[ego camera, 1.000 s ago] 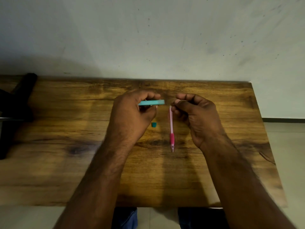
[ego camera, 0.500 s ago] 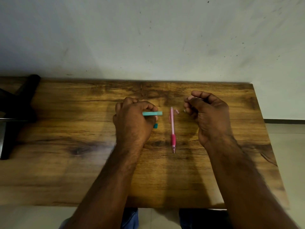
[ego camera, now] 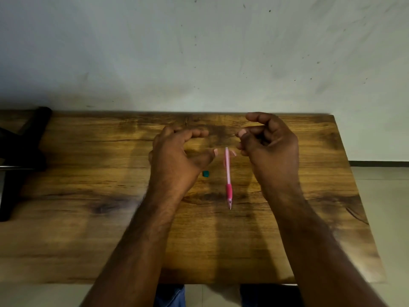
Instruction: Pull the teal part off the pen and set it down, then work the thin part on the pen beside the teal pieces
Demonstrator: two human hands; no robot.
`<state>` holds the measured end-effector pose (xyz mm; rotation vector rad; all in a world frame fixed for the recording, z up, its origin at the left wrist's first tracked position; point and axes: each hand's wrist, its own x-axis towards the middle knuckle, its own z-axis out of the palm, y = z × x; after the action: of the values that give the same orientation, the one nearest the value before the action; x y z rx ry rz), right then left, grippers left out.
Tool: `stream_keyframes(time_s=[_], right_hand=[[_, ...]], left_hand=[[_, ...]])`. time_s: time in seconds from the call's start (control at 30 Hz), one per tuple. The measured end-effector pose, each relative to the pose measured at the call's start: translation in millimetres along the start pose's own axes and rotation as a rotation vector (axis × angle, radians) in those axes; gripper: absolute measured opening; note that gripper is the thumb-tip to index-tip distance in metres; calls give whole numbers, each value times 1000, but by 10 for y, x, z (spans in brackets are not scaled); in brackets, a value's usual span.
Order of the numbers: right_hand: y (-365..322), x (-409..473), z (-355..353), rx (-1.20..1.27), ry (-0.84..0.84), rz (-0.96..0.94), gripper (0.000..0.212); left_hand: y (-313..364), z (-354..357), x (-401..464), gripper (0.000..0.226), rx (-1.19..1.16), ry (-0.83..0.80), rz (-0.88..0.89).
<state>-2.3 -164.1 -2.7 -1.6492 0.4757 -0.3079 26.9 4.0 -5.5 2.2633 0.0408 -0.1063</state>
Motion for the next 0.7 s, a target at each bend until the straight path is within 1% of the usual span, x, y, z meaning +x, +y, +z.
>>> stream_keyframes(time_s=[0.07, 0.13, 0.27, 0.37, 0.47, 0.53, 0.63, 0.7], right_hand=[[-18, -26, 21, -52, -37, -36, 32], [-37, -44, 33, -76, -72, -56, 34], [-51, -47, 23, -61, -90, -61, 36], [-37, -37, 15, -13, -95, -48, 34], [-40, -10, 7, 162, -116, 66, 26], [-28, 9, -12, 236, -157, 153, 21], [-1, -6, -4, 248, -267, 207, 16], [-1, -27, 24, 262, -304, 224, 11]], left_hand=[[46, -36, -11, 40, -34, 8, 64], [65, -49, -16, 34, -55, -4, 105], [85, -42, -28, 15, -97, -33, 131], [72, -39, -19, 10, -108, -24, 131], [59, -35, -5, 9, -149, -6, 127], [64, -38, -5, 7, -177, 7, 142], [52, -42, -3, 6, -200, 19, 155], [46, -36, -4, 6, -193, 17, 163]])
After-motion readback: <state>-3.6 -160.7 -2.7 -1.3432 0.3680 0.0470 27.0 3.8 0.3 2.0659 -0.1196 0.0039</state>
